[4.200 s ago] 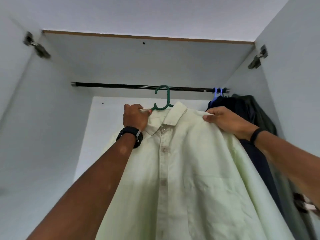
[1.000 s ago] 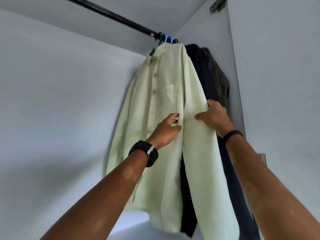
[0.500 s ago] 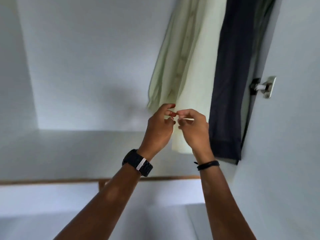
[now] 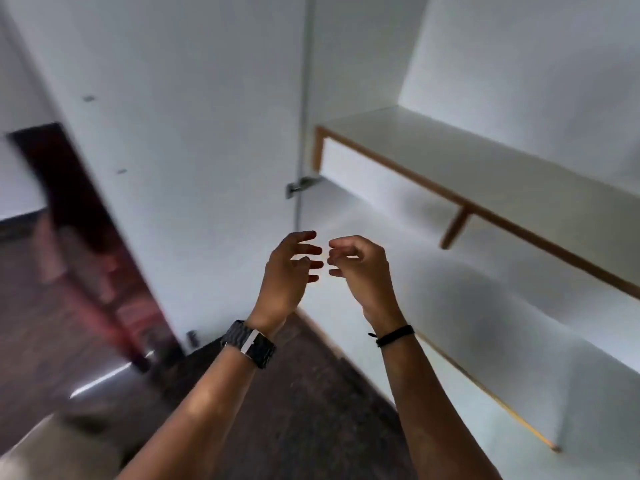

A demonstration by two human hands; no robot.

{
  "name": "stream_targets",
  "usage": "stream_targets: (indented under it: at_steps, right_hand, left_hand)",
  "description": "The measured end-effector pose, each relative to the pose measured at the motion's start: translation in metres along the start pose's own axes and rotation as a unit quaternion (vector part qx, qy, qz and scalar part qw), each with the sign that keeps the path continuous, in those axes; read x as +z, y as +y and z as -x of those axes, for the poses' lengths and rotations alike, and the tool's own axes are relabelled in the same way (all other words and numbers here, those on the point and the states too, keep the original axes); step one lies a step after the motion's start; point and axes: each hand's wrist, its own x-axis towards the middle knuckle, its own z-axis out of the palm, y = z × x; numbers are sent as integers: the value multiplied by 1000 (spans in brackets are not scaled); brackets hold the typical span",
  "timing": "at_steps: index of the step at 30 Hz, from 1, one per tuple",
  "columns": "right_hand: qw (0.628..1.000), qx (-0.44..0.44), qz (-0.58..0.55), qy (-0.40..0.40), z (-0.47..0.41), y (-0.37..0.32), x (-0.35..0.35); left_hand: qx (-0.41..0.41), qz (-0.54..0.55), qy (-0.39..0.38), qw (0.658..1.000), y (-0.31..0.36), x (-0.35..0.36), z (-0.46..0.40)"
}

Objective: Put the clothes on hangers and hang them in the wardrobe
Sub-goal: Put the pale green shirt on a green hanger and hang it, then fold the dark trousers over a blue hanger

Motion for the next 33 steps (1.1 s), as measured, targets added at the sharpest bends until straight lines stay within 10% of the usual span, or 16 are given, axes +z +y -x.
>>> stream_targets:
  at_steps: [8,17,33]
  right_hand:
    - [938,10,60,-340,87,15,234]
    - [792,22,153,-591,259,52,459]
    - [514,-75,290,-804,564,139,683]
  left_hand:
    - [-90,11,278,956,-70,-214,115]
    - [-217,59,519,824,-157,-404,293]
    - [-331,30,754,567,-282,-577,563]
